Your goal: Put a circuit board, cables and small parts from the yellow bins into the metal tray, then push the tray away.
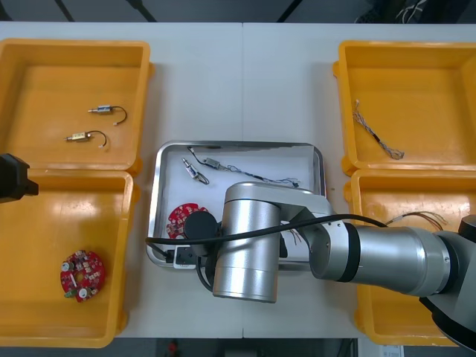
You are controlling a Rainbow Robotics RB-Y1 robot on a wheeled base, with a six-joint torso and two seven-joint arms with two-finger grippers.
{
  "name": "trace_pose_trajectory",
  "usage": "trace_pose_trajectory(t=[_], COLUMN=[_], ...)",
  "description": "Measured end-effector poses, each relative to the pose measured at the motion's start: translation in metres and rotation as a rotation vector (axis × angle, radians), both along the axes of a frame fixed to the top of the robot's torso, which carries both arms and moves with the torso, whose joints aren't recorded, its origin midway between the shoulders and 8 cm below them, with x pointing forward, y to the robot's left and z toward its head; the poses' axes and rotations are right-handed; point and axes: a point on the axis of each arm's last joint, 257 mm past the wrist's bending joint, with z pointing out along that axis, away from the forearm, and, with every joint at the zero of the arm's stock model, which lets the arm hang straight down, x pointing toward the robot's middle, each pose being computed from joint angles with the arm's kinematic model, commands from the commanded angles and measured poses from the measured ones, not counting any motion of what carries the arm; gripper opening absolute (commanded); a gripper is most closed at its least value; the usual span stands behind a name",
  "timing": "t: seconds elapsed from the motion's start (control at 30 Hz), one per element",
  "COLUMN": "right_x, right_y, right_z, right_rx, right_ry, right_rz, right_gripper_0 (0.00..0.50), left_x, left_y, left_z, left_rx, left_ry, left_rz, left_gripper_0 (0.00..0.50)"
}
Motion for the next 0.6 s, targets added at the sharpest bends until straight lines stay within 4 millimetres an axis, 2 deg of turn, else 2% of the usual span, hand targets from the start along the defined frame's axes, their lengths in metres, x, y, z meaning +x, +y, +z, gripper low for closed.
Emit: trace_pose_trajectory(t=[0.1, 0.47, 0.6], right_x=[0.000, 0.008, 0.018], right_y=[0.000, -0.002, -0.007], right_z=[0.000, 0.004, 0.009], right_rx=[0.000, 0.001, -0.005], right_ry=[0.000, -0.029, -0.053], right_rz=[0.000, -0.002, -0.005], right_gripper_0=[0.000, 0.000, 0.000], left_x=[0.000, 0.000, 0.000], left_y=[0.000, 0.000, 0.000], left_z=[0.000, 0.000, 0.000], left_rx=[0.000, 0.000, 0.000], left_ry=[0.000, 0.000, 0.000], left_rz=[0.000, 0.000, 0.000], left_gripper_0=[0.500, 0.500, 0.500])
